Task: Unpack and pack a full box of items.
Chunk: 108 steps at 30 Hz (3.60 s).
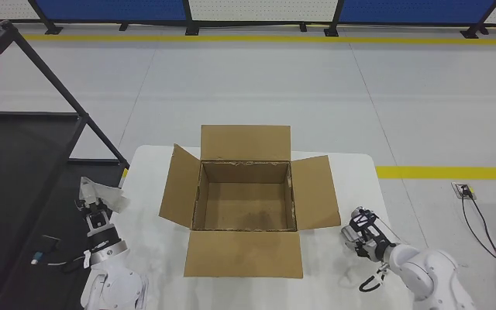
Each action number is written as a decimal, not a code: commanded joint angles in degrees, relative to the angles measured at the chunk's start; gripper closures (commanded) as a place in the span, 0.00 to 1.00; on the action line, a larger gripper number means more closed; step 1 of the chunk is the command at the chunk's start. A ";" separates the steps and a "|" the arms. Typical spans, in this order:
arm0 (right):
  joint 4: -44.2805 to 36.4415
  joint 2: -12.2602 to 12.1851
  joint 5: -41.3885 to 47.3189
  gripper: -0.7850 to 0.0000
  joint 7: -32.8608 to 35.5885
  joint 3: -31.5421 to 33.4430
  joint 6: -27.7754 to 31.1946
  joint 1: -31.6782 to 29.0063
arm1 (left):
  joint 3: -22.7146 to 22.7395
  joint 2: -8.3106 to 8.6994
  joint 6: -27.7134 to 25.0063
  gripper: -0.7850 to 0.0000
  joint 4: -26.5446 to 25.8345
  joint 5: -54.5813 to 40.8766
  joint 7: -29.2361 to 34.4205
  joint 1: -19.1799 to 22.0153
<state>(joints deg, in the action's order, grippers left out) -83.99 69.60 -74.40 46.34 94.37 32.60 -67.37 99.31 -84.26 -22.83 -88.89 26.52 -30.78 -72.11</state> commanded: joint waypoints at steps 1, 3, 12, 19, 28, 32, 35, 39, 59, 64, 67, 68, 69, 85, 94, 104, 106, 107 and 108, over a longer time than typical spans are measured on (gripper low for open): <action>-1.08 -0.29 1.74 1.00 -0.90 1.33 0.78 -0.46 | -0.01 0.00 0.05 0.00 0.08 -0.07 -0.16 0.07; -2.82 -0.68 4.39 1.00 -1.69 3.35 2.61 -1.24 | -0.02 0.00 0.19 0.00 0.14 0.03 -0.29 0.14; -21.67 -2.27 16.62 1.00 -2.44 13.81 5.73 -8.69 | 0.17 -0.03 0.32 0.00 0.35 -0.38 -1.42 0.43; -38.66 -2.58 20.34 1.00 1.65 8.99 0.09 -9.00 | 1.01 -0.07 0.31 0.00 0.22 -1.78 -2.68 -0.38; -38.79 -1.65 12.42 1.00 10.78 -20.46 -3.62 8.91 | 3.65 -0.22 -1.51 0.00 -3.17 -6.54 -5.19 -4.44; -31.95 0.23 8.25 1.00 13.47 -33.63 -8.21 19.55 | 4.56 -0.35 -2.35 0.00 -4.56 -7.76 -6.72 -6.27; -25.54 2.49 3.12 1.00 14.77 -43.81 -13.12 27.63 | 5.15 -0.45 -2.75 0.00 -5.22 -8.61 -7.50 -7.33; -14.71 6.23 -0.25 1.00 16.11 -53.95 -19.83 36.95 | 5.22 -0.59 -3.40 0.00 -5.95 -8.92 -7.74 -8.56; 6.21 13.00 6.52 1.00 14.95 -61.86 -25.75 48.25 | 4.95 -0.67 -2.11 0.00 -3.53 -10.36 -3.25 -4.56; 13.71 14.39 10.28 1.00 14.72 -61.20 -25.00 49.69 | 3.24 -0.85 -1.80 0.00 -4.09 -8.71 -3.23 -3.90; 22.39 16.93 15.00 1.00 15.26 -63.22 -21.87 53.18 | 3.03 -0.92 -1.48 0.00 -4.38 -8.13 -3.65 -3.98; 25.51 18.00 16.74 1.00 15.61 -64.17 -20.67 54.32 | 3.09 -0.93 -1.42 0.00 -4.49 -8.10 -3.75 -4.06; 28.67 19.13 17.81 1.00 15.99 -65.21 -19.87 55.63 | 3.20 -0.95 -1.34 0.00 -4.59 -8.15 -3.89 -4.19; 66.13 35.67 24.14 0.93 9.96 -73.94 -12.99 62.82 | 3.94 -1.07 -0.56 0.00 -4.99 -8.01 -3.95 -4.78; 72.21 38.54 24.39 0.34 9.07 -73.68 -11.72 64.02 | 3.54 -1.13 -0.32 0.00 -4.65 -7.36 -3.37 -4.24; 74.56 39.13 24.73 0.21 7.00 -72.61 -10.81 65.76 | 3.51 -1.19 -0.52 0.00 -4.41 -7.19 -3.32 -4.16; 74.83 38.93 25.37 0.19 5.31 -72.04 -9.55 66.59 | 3.49 -1.22 -0.47 0.00 -4.40 -7.23 -3.43 -4.13; 74.97 38.78 25.65 0.19 4.19 -71.75 -8.60 67.01 | 3.49 -1.23 -0.43 0.00 -4.40 -7.27 -3.51 -4.11; 75.15 38.58 25.92 0.19 3.04 -71.47 -7.52 67.45 | 3.48 -1.24 -0.41 0.00 -4.40 -7.27 -3.55 -4.10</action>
<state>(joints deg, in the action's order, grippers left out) -8.98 108.35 -48.72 50.44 22.66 24.11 -0.29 102.80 -85.49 -23.27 -93.29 19.28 -34.28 -76.22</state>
